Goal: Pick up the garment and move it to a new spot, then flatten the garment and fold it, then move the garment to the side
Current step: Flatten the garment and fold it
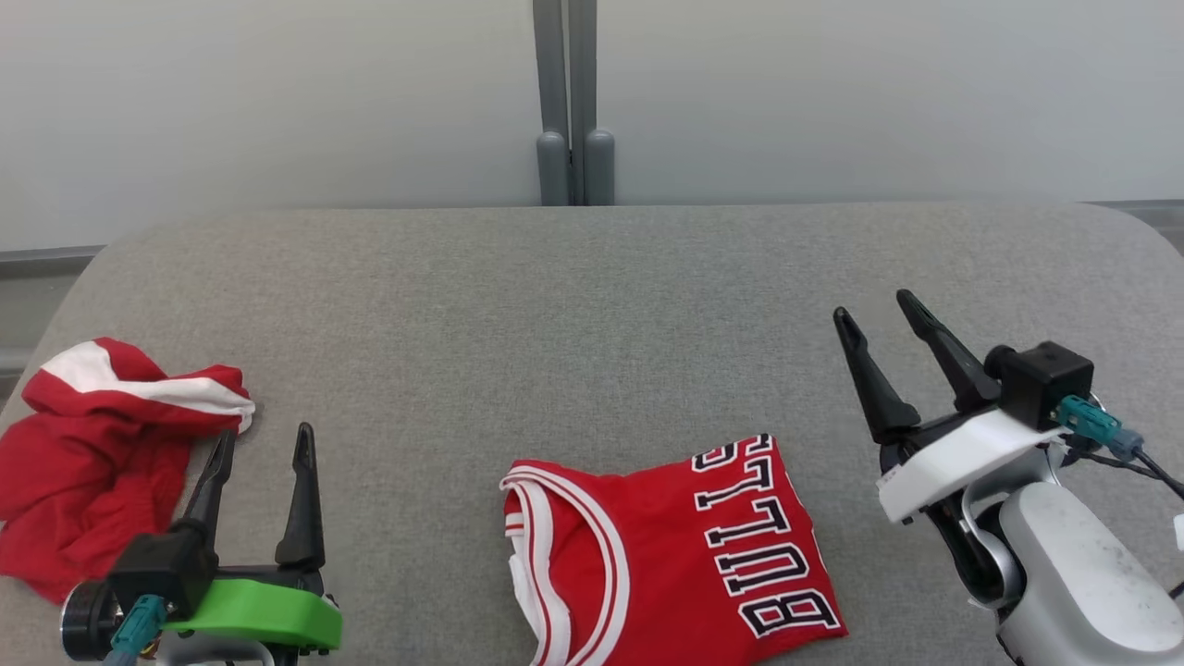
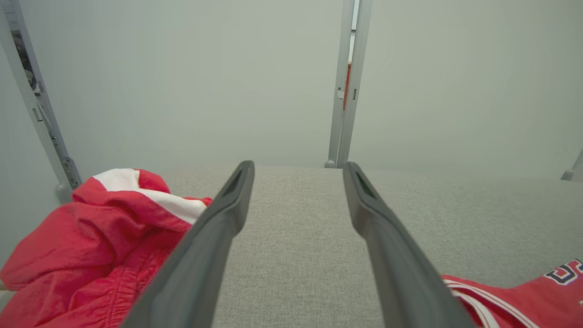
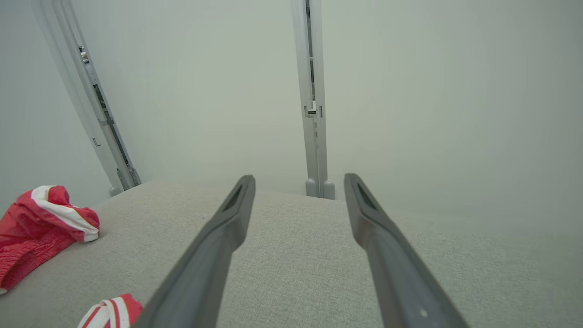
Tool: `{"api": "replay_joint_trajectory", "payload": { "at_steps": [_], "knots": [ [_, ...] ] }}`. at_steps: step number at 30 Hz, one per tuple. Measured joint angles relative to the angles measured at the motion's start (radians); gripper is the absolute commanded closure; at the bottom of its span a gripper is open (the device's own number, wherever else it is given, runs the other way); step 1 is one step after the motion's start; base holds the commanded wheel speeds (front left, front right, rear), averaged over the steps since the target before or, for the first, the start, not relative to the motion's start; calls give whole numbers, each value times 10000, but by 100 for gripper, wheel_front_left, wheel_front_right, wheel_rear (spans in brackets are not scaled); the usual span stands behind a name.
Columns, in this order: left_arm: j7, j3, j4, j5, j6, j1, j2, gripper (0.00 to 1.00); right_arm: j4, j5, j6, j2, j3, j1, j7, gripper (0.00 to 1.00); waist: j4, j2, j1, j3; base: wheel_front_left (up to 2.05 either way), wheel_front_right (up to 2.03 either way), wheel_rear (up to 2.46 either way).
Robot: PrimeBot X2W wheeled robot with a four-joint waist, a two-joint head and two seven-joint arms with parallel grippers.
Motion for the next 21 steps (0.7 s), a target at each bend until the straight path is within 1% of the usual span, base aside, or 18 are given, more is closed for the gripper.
{"api": "replay_joint_trajectory", "payload": {
  "at_steps": [4,7,13,21],
  "knots": [
    [0,52,-52,29,69,-18,-10,0,-86,-803,0,288,-1037,596,-61,0,-332,0,0,45,0,0,0],
    [0,125,-71,107,117,-21,-19,0,-328,-1143,0,543,-1475,981,-98,0,-551,0,0,91,0,0,0],
    [0,215,54,395,174,-22,-84,0,-412,-1321,0,756,-1699,1430,-128,0,-872,0,0,235,0,0,0],
    [0,372,155,545,169,-22,-182,0,-479,-1371,0,918,-1695,1640,-128,0,-898,0,0,270,0,0,0]
  ]
}}
